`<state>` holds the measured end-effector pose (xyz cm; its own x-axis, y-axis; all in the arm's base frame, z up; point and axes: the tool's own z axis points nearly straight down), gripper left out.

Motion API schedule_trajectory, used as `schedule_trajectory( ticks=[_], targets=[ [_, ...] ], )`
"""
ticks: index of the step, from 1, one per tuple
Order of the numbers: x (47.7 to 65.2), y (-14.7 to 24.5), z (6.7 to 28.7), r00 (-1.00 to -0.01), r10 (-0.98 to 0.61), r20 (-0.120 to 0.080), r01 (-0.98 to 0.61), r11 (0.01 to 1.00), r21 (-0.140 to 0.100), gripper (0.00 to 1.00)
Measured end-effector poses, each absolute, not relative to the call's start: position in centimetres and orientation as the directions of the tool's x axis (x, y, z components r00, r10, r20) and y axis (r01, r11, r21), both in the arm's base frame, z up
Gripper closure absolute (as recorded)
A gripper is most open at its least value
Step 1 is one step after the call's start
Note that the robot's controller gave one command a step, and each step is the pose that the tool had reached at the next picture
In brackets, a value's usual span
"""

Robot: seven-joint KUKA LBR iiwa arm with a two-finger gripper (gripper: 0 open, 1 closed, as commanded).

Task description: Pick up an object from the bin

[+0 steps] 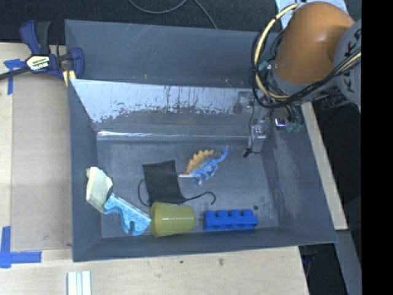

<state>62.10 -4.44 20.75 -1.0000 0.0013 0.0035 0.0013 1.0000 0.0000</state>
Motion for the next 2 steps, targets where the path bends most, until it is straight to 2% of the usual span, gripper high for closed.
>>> schedule_trajectory(
  ticks=[1,2],
  targets=[
    [62.2,-4.4,21.3,-1.000,0.001,-0.004,0.001,1.000,0.000,0.00],
    [60.4,-2.4,18.2,-0.997,-0.076,-0.010,-0.076,0.997,-0.003,0.00]
  ],
)
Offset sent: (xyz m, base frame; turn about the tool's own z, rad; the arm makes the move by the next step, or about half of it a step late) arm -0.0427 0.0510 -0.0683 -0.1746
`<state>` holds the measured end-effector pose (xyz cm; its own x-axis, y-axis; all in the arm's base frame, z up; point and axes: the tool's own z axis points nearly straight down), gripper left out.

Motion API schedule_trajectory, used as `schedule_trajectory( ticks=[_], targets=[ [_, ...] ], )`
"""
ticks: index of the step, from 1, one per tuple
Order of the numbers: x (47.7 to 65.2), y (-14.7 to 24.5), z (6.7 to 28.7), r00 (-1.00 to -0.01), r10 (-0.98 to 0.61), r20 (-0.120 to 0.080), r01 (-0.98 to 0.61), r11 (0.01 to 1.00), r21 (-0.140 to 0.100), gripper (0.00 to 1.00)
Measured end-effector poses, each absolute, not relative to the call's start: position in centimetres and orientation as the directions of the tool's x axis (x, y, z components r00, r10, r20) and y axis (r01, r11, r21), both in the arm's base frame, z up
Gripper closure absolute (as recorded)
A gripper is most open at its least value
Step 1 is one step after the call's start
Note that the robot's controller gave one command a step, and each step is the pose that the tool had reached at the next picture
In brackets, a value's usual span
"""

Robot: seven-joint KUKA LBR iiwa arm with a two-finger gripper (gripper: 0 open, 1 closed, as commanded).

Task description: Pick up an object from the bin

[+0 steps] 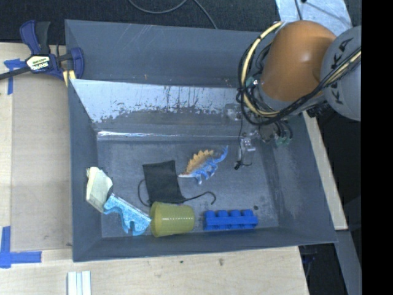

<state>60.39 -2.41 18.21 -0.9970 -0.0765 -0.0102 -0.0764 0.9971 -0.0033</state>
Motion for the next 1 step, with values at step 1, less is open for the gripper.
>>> schedule_trajectory(
  ticks=[1],
  targets=[
    [58.77,1.34,14.23,-0.968,-0.252,-0.005,-0.252,0.968,-0.002,0.00]
  ],
)
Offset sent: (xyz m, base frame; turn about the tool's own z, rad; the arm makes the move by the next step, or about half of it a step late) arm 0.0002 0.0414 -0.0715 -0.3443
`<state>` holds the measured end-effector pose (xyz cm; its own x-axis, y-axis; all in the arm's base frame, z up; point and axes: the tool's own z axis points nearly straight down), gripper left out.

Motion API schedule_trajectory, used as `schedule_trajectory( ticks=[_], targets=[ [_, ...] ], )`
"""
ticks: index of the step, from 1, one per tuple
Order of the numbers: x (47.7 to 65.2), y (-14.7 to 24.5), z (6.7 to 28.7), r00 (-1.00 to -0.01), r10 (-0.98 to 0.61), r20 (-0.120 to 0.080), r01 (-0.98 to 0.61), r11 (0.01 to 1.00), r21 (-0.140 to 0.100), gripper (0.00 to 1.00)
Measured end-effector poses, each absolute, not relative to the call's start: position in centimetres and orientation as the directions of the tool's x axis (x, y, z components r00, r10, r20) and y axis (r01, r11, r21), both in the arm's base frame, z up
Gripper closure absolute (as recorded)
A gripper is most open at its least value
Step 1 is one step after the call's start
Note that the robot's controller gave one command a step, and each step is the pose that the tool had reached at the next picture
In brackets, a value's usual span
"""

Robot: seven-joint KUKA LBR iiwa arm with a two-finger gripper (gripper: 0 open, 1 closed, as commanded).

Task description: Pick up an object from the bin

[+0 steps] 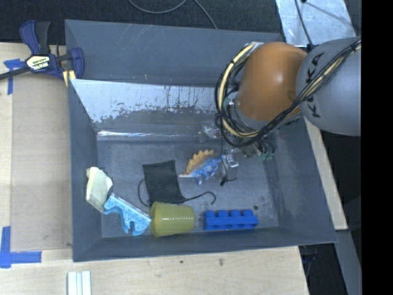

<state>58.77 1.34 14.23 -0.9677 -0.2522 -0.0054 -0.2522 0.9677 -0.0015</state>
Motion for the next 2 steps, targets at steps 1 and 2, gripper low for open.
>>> schedule_trajectory(
  ticks=[1,2],
  targets=[
    [60.52,1.69,11.10,-0.913,-0.407,-0.014,-0.407,0.913,-0.008,1.00],
    [60.53,1.69,11.10,-0.914,-0.406,-0.014,-0.406,0.914,-0.008,0.00]
  ],
)
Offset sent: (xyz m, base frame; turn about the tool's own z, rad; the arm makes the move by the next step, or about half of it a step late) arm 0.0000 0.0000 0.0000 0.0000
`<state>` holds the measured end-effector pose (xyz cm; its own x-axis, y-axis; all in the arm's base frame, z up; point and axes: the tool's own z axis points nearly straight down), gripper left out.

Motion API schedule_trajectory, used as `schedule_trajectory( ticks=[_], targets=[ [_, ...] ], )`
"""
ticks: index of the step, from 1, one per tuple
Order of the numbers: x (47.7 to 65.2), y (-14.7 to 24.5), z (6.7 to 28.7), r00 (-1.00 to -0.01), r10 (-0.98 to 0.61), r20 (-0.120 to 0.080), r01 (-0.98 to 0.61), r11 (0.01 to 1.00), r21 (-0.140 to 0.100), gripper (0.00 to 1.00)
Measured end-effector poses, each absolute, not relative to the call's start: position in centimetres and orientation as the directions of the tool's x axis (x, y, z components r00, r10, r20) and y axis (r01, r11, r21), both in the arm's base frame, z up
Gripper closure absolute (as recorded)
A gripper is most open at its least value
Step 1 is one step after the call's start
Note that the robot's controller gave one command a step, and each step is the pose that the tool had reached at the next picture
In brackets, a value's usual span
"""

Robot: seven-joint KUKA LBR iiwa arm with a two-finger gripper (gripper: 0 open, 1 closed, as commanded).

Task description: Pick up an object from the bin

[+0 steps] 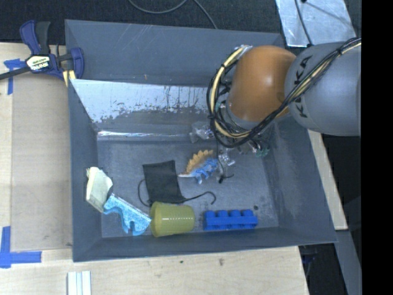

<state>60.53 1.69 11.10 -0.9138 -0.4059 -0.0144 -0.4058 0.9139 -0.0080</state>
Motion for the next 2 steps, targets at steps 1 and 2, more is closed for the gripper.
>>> schedule_trajectory(
  ticks=[1,2],
  targets=[
    [60.5,1.7,11.1,-0.914,-0.406,-0.014,-0.405,0.914,-0.008,0.00],
    [58.8,0.7,8.9,-0.833,-0.553,-0.020,-0.553,0.833,-0.013,1.00]
  ],
)
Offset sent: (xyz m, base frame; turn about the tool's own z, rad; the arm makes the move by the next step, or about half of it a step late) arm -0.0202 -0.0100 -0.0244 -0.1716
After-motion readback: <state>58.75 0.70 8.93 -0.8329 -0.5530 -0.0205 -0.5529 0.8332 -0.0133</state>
